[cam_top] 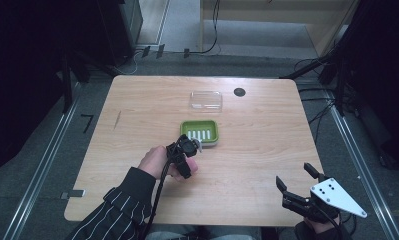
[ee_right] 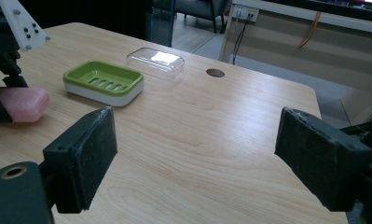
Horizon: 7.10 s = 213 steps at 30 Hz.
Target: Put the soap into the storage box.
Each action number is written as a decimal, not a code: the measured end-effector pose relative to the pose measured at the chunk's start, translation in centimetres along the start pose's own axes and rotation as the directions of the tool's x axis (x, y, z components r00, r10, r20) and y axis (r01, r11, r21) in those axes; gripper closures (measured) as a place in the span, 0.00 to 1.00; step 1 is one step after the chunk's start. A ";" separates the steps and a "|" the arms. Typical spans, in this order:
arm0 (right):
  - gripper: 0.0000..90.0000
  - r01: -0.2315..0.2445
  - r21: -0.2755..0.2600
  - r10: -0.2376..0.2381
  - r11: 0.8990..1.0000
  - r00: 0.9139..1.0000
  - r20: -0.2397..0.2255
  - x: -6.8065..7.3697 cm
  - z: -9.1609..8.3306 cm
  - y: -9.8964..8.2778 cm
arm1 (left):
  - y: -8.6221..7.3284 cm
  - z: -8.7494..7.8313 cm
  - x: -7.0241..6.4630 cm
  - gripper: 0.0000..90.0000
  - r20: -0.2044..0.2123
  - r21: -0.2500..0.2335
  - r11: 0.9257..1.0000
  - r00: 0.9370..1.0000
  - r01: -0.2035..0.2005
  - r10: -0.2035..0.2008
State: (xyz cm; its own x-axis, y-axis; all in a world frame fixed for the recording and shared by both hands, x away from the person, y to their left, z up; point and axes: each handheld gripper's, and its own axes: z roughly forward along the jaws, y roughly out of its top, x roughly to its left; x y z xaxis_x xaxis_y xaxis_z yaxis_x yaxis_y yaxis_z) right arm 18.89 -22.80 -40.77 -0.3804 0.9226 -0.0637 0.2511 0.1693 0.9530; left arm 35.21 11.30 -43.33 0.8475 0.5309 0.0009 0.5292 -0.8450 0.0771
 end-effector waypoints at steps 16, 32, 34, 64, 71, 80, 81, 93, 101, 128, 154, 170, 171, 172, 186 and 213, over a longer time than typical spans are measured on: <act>0.14 0.001 0.000 -0.001 1.000 1.000 0.000 0.0 0.0 0.0 | 1.5 -0.5 0.4 0.43 -0.009 -0.006 0.999 0.999 -0.040 0.040; 0.14 -0.003 0.005 0.003 1.000 1.000 0.003 -0.1 0.1 -0.1 | 3.0 -0.7 1.1 0.43 -0.003 -0.011 0.997 0.997 -0.071 0.071; 0.14 -0.005 0.004 0.005 1.000 1.000 0.006 -0.1 0.1 -0.1 | 3.1 -0.7 1.1 0.43 -0.002 -0.012 0.997 0.997 -0.072 0.072; 0.14 0.000 0.002 0.000 1.000 1.000 0.008 0.0 -0.3 -0.1 | 4.3 -2.7 1.8 0.43 -0.013 -0.062 0.990 0.992 -0.128 0.127; 0.14 0.001 0.003 -0.001 1.000 1.000 0.008 0.0 -0.3 -0.1 | 4.7 -3.3 2.1 0.43 -0.022 -0.081 0.986 0.990 -0.144 0.142; 0.14 0.004 0.002 -0.004 1.000 1.000 0.007 0.0 -0.3 -0.1 | 5.5 -3.6 2.6 0.43 -0.043 -0.082 0.978 0.981 -0.190 0.187; 0.14 0.004 0.002 -0.004 1.000 1.000 0.007 0.0 -0.3 -0.1 | 5.5 -3.6 2.6 0.43 -0.043 -0.082 0.978 0.981 -0.190 0.187; 0.14 0.003 0.003 -0.003 1.000 1.000 0.011 0.0 -0.2 -0.1 | 6.3 -3.5 3.8 0.43 -0.062 -0.088 0.973 0.976 -0.214 0.209; 0.14 0.007 0.007 -0.007 1.000 1.000 0.014 0.1 -0.3 -0.1 | 6.8 -3.7 4.4 0.43 -0.075 -0.100 0.967 0.971 -0.234 0.227; 0.14 0.005 0.016 -0.006 1.000 0.999 0.040 -0.1 -0.9 -0.3 | 8.1 -2.6 6.6 0.43 -0.099 -0.096 0.957 0.959 -0.274 0.265; 0.14 0.005 0.028 -0.008 1.000 0.997 0.072 -0.3 -1.8 -0.7 | 9.4 -0.6 8.2 0.43 -0.110 -0.061 0.954 0.952 -0.294 0.286; 0.14 0.002 0.031 -0.005 1.000 0.996 0.086 -0.4 -2.3 -0.8 | 9.8 0.7 8.8 0.43 -0.105 -0.063 0.953 0.952 -0.296 0.289; 0.14 0.002 0.030 -0.005 1.000 0.996 0.087 -0.4 -2.3 -0.8 | 9.8 0.8 8.8 0.43 -0.108 -0.062 0.953 0.951 -0.298 0.290; 0.14 0.004 0.031 -0.006 1.000 0.996 0.087 -0.4 -2.3 -0.8 | 9.8 0.8 8.8 0.43 -0.110 -0.060 0.952 0.950 -0.299 0.291; 0.14 0.003 0.029 -0.006 1.000 0.996 0.088 -0.4 -2.3 -0.8 | 9.8 1.3 9.0 0.43 -0.101 -0.059 0.947 0.946 -0.316 0.309; 0.14 0.004 0.024 -0.006 1.000 0.997 0.073 -0.3 -2.0 -0.7 | 9.2 1.1 9.4 0.38 -0.085 -0.118 0.946 0.952 -0.302 0.293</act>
State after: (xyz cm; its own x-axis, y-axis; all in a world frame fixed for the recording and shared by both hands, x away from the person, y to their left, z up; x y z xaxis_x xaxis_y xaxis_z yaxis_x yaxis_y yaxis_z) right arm 17.09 -23.88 -40.84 -0.3162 0.9444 -0.0904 0.2705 0.1811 0.9455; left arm 48.10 8.42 -43.67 0.9587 0.2634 0.1077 0.2401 -0.9519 0.1904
